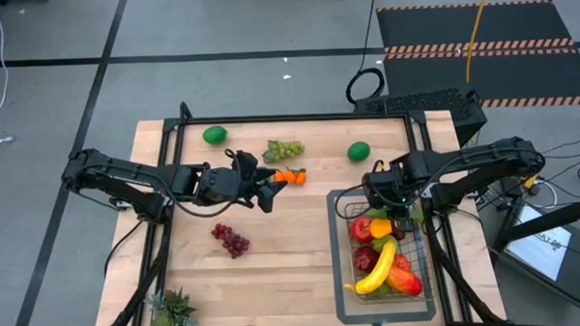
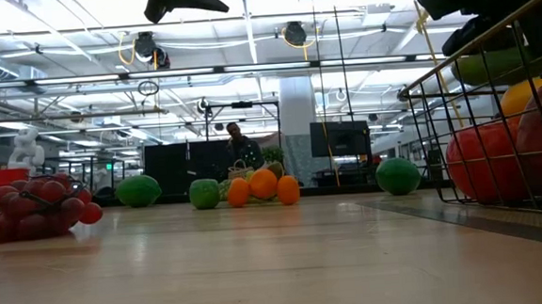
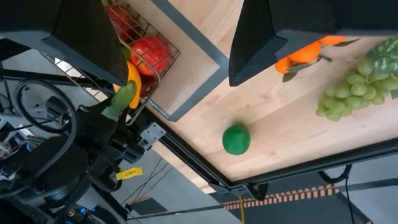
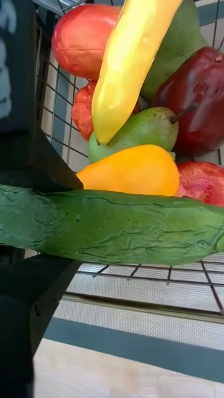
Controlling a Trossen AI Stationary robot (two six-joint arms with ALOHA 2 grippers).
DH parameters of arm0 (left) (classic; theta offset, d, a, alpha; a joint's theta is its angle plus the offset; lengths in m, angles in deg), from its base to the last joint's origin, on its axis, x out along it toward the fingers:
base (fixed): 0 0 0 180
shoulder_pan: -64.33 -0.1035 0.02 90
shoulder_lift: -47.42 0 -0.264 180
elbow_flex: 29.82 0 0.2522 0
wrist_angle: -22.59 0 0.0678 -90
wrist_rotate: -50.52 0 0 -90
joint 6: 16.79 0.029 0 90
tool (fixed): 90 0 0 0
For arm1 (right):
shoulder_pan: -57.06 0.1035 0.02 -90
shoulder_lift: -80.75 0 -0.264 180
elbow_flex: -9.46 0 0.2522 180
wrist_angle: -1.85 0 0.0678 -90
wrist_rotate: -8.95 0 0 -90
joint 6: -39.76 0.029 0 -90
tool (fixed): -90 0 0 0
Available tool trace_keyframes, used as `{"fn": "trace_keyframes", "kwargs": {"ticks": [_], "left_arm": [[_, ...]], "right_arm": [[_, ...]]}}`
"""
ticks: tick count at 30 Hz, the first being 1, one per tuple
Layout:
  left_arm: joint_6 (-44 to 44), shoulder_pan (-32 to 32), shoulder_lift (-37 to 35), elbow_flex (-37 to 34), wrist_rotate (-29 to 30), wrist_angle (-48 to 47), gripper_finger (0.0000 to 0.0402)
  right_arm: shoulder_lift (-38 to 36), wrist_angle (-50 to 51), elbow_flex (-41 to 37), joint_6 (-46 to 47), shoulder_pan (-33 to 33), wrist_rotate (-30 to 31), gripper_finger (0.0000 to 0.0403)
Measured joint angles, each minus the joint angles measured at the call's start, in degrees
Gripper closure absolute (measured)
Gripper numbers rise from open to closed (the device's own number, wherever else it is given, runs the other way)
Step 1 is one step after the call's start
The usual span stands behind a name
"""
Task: Build produce basket
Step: Put the green cucumber into the wire basket
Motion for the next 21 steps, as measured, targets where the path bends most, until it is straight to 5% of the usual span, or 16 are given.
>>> {"fn": "trace_keyframes", "kwargs": {"ticks": [15, 21], "left_arm": [[-0.41, 0.15, 0.00, 0.00, -0.15, -0.01, 0.0126], [1.32, 0.15, -0.01, -0.02, -0.25, -0.01, 0.0126]], "right_arm": [[0.00, -3.55, -0.84, -5.31, -0.02, 0.11, 0.0259], [0.00, -4.54, -0.84, -3.88, -0.07, 0.51, 0.0204]]}}
